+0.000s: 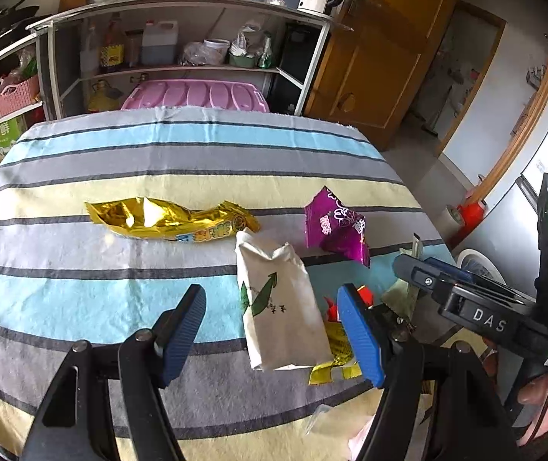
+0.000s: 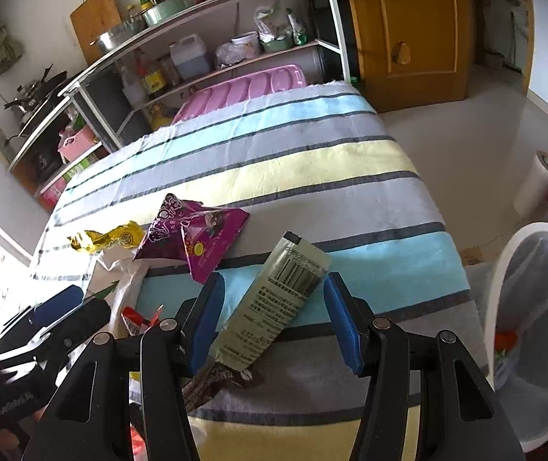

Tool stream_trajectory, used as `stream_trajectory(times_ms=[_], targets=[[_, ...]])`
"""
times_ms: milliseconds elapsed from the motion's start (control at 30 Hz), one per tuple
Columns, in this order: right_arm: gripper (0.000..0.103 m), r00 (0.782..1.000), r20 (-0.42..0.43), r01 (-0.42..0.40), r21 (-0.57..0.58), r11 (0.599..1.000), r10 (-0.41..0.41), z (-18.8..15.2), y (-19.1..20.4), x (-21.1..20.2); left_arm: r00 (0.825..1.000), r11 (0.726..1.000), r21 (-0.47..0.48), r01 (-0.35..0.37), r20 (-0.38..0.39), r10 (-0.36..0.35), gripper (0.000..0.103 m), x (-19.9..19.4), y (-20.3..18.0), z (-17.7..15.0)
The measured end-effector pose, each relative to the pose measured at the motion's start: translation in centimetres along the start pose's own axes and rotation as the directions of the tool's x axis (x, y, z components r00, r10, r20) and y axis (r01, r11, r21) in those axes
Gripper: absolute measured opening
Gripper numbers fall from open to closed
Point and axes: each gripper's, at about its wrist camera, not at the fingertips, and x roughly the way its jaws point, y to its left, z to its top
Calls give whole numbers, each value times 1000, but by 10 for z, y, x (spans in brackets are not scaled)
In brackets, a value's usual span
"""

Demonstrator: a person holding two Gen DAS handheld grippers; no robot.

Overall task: Collect trash
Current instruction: 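Grasp the white paper bag with the left tool while the right tool grasps the pale green barcode packet, then carry the paper bag and barcode packet over the bin and open both tools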

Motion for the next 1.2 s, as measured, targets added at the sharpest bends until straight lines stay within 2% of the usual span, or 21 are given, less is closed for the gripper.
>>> stream_trajectory(times_ms=[267, 400, 500, 633, 867, 1200], targets=[[55, 1000, 1, 12, -31, 999, -12, 0, 2, 6, 1000, 1000, 0, -1, -5, 1, 71, 5, 0, 0], [55, 1000, 4, 13, -33, 999, -13, -3, 2, 5, 1000, 1000, -1, 1, -13, -1, 62, 9, -1, 2], [48, 999, 12, 36, -50, 998, -35, -4, 4, 5, 1000, 1000, 3, 4, -18, -4, 52, 10, -1, 1], [32, 999, 15, 36, -49, 998, -35, -5, 4, 3, 1000, 1000, 17, 13, -20, -13, 38, 9, -3, 0], [26, 1000, 17, 25, -69, 997, -24, -7, 6, 0, 1000, 1000, 25, 3, -14, -2, 35, 7, -4, -1], [25, 999, 51, 18, -72, 997, -15, -10, 1, -13, 999, 999, 50, -18, 31, 16, 35, -12, -11, 1]])
